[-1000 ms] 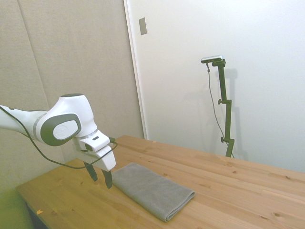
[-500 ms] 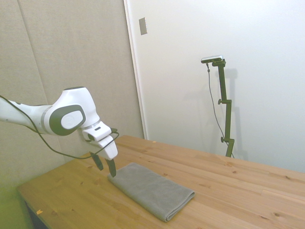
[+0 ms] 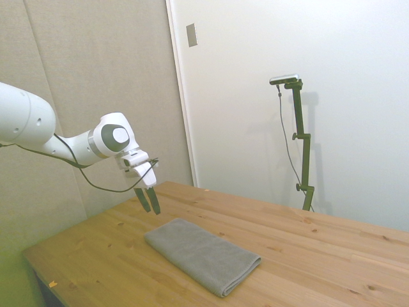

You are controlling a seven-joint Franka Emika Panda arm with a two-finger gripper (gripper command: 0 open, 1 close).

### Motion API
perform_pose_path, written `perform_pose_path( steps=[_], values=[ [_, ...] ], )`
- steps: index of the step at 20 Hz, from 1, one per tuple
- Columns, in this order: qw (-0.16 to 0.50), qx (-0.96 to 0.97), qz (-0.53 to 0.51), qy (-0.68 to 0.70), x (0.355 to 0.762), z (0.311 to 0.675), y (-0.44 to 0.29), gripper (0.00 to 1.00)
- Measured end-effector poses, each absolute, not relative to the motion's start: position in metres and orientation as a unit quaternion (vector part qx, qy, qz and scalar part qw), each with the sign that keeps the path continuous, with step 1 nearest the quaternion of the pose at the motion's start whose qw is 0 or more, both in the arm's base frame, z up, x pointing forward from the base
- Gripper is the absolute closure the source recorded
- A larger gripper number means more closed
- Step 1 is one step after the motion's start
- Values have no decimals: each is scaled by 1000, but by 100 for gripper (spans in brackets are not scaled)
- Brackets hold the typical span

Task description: Fold the towel

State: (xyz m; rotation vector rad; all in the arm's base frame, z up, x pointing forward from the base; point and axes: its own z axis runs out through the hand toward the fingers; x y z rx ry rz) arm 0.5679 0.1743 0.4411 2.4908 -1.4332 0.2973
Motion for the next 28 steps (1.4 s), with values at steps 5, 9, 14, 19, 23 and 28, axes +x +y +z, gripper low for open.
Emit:
perform_pose_path(
  steps=[5,9,14,19,23,28],
  values=[
    [203,846,114,-480,593,402,194,0],
    [228,841,118,-477,608,383,200,0],
    [248,839,121,-469,617,369,209,0],
    [258,836,118,-469,625,352,208,0],
    [266,833,115,-471,627,344,202,0],
    [277,826,115,-477,627,342,187,100]
  ],
)
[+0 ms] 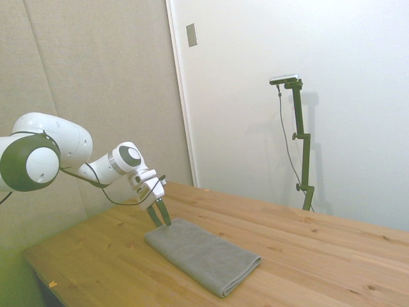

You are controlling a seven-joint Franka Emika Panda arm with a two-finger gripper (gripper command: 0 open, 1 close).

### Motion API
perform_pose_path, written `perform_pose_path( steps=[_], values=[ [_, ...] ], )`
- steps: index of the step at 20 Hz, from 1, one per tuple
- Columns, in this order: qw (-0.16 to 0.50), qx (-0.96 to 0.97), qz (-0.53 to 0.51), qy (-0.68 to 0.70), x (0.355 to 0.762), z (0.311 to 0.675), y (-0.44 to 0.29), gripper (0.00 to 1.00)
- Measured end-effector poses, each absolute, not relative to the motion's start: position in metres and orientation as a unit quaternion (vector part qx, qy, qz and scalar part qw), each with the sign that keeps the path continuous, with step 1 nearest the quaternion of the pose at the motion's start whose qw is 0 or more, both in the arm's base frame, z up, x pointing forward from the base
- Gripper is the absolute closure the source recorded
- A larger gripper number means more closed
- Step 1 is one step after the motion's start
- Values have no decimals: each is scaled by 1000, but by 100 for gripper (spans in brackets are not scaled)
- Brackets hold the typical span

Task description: Fold the towel

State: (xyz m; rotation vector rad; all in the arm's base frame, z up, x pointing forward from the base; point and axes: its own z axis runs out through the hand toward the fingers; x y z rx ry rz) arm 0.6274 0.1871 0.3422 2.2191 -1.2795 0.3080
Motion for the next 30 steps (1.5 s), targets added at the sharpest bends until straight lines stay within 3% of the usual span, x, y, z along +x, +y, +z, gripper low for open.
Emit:
perform_pose_path(
  steps=[4,30],
  values=[
    [294,821,114,-475,619,340,168,100],
    [228,841,139,-471,609,352,160,100]
  ],
)
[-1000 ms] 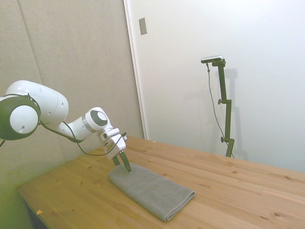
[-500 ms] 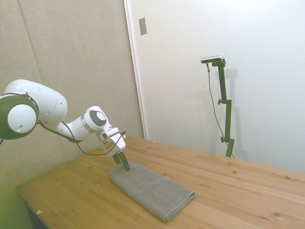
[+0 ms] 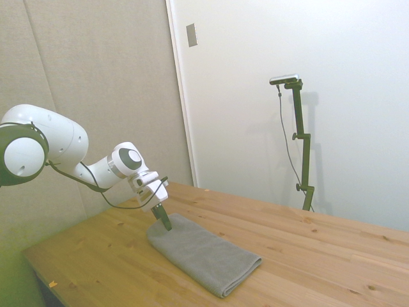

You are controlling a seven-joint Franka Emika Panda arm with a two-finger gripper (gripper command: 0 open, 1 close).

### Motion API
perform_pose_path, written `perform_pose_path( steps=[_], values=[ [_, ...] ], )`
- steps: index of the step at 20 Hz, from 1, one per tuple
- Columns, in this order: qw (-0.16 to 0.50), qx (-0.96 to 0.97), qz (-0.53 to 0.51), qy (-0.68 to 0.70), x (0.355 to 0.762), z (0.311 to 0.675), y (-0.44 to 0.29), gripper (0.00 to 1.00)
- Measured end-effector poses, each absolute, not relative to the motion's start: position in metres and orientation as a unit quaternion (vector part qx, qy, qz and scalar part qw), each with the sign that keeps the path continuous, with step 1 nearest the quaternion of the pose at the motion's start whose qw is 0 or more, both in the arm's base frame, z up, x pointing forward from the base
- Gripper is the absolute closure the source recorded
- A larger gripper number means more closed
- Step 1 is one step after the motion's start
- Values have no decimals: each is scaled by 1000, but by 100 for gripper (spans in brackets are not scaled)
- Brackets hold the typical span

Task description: Fold the towel

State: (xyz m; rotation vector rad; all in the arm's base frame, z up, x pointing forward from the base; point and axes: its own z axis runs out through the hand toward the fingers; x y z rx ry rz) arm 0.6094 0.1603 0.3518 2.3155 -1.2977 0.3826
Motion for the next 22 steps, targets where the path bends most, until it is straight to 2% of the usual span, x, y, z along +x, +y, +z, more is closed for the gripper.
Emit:
perform_pose_path(
  steps=[3,8,14,17,22],
  values=[
    [209,839,147,-480,610,368,154,100],
    [165,835,161,-499,600,420,134,100],
    [113,825,163,-529,565,475,62,100],
    [97,813,165,-549,555,481,13,100],
    [96,797,163,-574,548,465,-68,100]
  ],
)
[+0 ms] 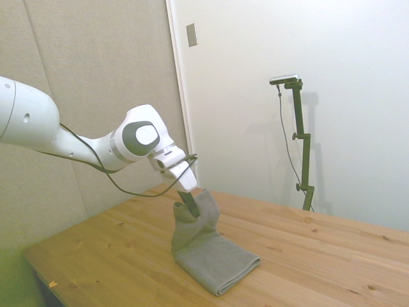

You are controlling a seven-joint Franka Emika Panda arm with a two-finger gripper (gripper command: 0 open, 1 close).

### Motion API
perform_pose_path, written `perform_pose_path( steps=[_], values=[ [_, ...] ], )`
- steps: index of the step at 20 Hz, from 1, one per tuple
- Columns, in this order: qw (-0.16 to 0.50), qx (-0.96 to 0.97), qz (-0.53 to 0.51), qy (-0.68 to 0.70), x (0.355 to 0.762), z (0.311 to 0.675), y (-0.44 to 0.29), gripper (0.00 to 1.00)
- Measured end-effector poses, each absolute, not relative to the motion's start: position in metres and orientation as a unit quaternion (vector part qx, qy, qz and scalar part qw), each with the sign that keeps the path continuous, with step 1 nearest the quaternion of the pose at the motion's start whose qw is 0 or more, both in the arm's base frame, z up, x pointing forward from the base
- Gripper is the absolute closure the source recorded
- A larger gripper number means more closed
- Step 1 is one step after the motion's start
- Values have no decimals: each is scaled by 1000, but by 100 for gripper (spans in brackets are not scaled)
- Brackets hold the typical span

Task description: Fold the towel

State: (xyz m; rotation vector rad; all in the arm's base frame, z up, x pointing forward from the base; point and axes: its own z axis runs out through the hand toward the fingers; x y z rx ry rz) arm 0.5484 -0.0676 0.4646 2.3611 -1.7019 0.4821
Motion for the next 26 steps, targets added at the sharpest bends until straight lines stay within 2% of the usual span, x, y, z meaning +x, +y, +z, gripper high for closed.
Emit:
perform_pose_path(
  steps=[10,11,26],
  values=[
    [92,779,156,-600,524,458,-128,100],
    [91,778,154,-602,522,458,-130,0],
    [73,779,149,-605,513,454,-175,0]
  ],
)
